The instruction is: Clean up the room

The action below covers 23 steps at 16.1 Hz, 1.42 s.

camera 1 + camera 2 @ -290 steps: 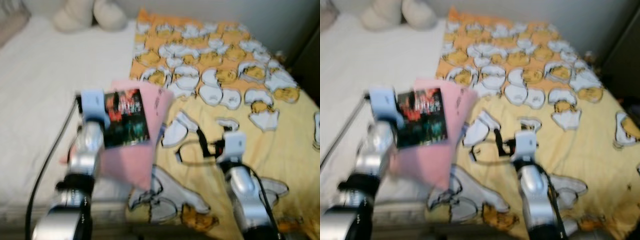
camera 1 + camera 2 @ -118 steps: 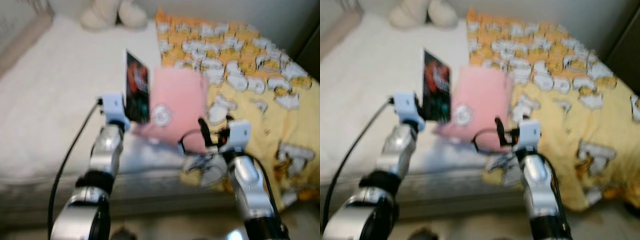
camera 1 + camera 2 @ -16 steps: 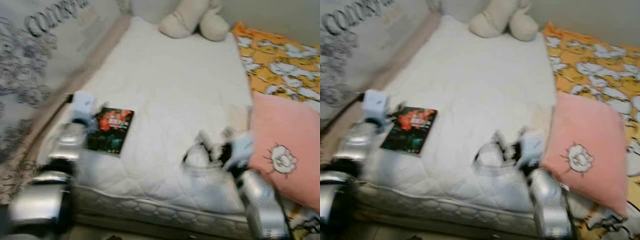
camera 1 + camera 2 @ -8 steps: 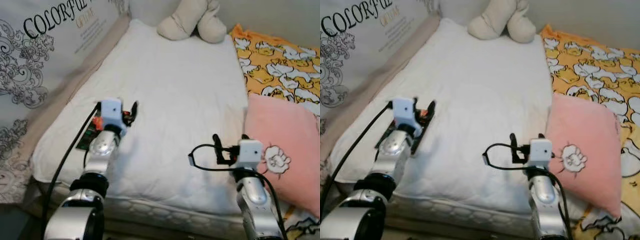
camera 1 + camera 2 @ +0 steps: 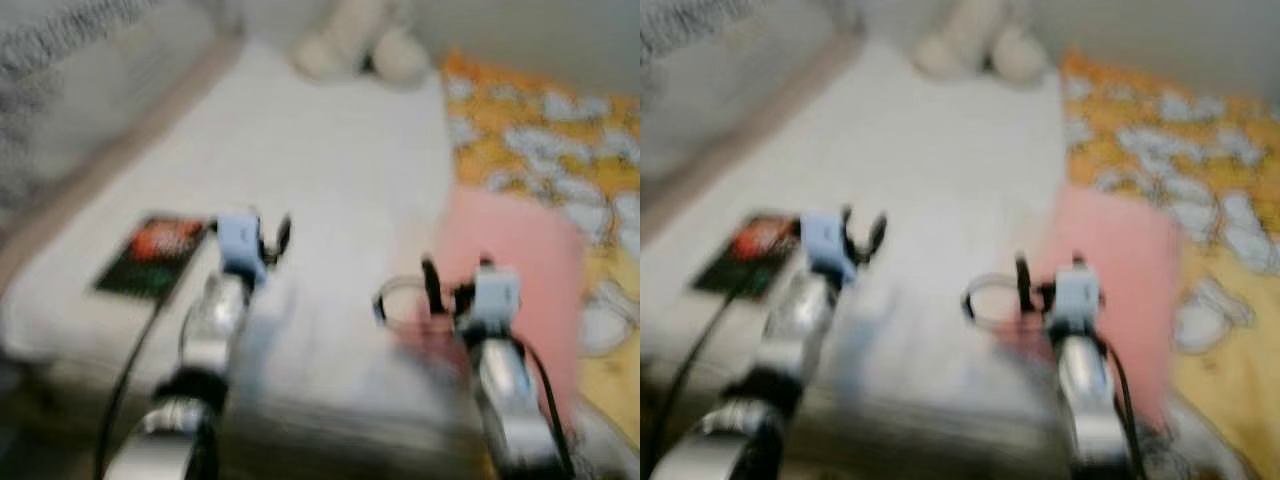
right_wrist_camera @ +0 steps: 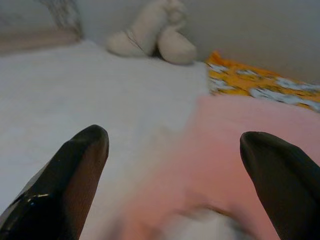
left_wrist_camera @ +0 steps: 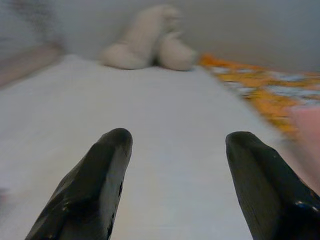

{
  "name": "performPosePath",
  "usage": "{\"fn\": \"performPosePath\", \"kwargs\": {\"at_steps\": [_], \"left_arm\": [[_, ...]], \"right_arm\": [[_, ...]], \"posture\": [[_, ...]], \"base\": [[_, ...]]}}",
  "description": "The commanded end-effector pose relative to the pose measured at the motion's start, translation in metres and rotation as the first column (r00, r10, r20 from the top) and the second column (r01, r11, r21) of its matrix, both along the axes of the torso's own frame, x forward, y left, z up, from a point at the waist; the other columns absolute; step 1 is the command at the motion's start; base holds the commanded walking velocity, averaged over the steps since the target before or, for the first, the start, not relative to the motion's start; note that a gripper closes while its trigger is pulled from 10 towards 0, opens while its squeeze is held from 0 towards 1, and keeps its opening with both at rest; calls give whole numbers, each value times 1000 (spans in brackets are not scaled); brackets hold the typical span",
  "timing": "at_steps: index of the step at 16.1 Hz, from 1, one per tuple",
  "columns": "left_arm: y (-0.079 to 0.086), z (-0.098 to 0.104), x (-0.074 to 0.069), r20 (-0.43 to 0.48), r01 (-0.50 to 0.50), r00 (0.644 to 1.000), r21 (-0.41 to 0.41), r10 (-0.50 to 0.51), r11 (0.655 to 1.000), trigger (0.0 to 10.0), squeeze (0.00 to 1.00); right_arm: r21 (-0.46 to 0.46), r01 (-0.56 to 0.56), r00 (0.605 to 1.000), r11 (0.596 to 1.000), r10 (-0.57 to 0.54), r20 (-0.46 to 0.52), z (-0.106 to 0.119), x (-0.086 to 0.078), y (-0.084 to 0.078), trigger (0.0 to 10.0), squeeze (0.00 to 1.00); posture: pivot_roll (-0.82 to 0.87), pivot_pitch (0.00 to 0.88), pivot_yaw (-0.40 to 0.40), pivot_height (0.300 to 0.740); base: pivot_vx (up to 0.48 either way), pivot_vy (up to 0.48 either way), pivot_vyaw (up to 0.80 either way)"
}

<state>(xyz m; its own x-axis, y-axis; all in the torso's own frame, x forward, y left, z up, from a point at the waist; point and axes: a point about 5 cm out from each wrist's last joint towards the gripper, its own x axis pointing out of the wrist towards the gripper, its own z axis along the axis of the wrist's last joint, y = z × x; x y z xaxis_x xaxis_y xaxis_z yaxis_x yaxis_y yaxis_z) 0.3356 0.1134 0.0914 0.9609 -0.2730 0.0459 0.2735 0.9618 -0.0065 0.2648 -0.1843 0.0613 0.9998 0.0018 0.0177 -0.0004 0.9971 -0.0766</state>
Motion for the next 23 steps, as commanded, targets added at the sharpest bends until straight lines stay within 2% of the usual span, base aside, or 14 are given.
{"fn": "performPosePath", "kwargs": {"at_steps": [1, 6, 8, 11, 13, 14, 16, 17, 19, 20, 23], "left_arm": [[-5, 6, 2, 23, 36, 999, 25, -37, 999, 10000, 0], [-4, 21, 14, 53, 53, 997, 51, -56, 997, 10000, 0], [-6, 29, 20, 65, 66, 996, 47, -69, 997, 10000, 0], [-6, 31, 22, 46, 78, 996, 48, -80, 996, 10000, 0], [-8, 24, 27, -88, 180, 981, 61, -174, 982, 10000, 0], [-7, 26, 30, -101, 199, 976, 64, -192, 978, 10000, 0], [-5, 34, 37, -151, 262, 955, 26, -255, 965, 10000, 0], [-5, 34, 37, -180, 290, 943, 28, -281, 957, 10000, 0], [1, 34, 42, -278, 306, 913, -20, -300, 952, 10000, 0], [8, 35, 44, -313, 282, 907, -41, -280, 959, 10000, 0], [27, 35, 45, -364, 256, 899, -13, -243, 967, 10000, 0]], "right_arm": [[-3, 10, 1000, 1000, -10, 21, 3, 1, -3, 10000, 0], [18, 69, 996, 997, -69, 58, 11, 2, -9, 10000, 0], [38, 153, 985, 987, -156, 77, 17, 3, -22, 10000, 0], [67, 190, 980, 980, -193, 50, 16, 1, -29, 10000, 0], [92, 154, 988, 984, -152, -29, 6, -2, -31, 10000, 0], [116, 146, 988, 982, -139, -60, 2, -1, -31, 10000, 0], [249, 165, 981, 955, -131, -146, -6, 3, -32, 10000, 0], [278, 160, 980, 947, -118, -162, -7, 4, -30, 10000, 0], [300, 105, 982, 948, -51, -182, -10, 5, -20, 10000, 0], [322, 106, 983, 941, -50, -178, -9, 4, -18, 10000, 0], [348, 73, 987, 935, -18, -158, -2, -6, -13, 10000, 0]], "posture": [[-15, 0, -39, 740], [-35, 0, -29, 740], [-45, 0, -24, 740], [-45, 0, -24, 740], [-45, 0, -24, 740], [-45, 0, -24, 740], [-52, 0, -6, 740], [-53, 0, -2, 740], [-54, 0, 3, 740], [-54, 0, 5, 740], [-52, 0, 4, 740]], "base": [[255, -401, 0], [277, -389, 0], [285, -384, 0], [96, -127, 0], [0, 0, 0], [0, 0, 0], [0, 0, 0], [0, 0, 0], [0, 0, 0], [0, 0, 0], [0, 0, 0]]}}
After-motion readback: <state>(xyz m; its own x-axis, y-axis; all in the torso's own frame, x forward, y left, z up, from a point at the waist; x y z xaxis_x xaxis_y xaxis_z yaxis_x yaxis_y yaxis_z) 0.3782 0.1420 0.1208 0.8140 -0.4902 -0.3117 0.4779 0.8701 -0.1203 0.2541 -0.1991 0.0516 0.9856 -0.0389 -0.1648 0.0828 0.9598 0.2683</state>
